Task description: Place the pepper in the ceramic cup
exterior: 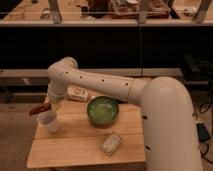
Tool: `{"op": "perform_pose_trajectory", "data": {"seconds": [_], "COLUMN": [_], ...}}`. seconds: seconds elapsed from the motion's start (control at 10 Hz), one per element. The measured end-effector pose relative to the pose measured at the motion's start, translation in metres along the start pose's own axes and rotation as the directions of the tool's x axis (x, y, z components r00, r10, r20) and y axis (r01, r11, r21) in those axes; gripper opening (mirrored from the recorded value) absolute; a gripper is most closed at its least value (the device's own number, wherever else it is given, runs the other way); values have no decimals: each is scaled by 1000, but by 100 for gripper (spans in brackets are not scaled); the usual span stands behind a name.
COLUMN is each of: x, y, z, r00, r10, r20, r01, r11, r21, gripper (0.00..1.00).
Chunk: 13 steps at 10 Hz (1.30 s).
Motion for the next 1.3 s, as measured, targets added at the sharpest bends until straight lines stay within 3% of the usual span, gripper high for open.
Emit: {"op": "perform_pose_trajectory", "data": {"seconds": [0.2,0.8,1.3], "x": [-1,3,4], "y": [-1,-2,-2], "z": [-1,-2,-1], "r00": [1000,1000,1000], "r10": [-10,-10,-5], "r20": [-10,-23,-23], "r01": [9,9,3], "r11": [1000,997,996], "r21": [-28,-71,-84], "gripper": [10,70,74]}}
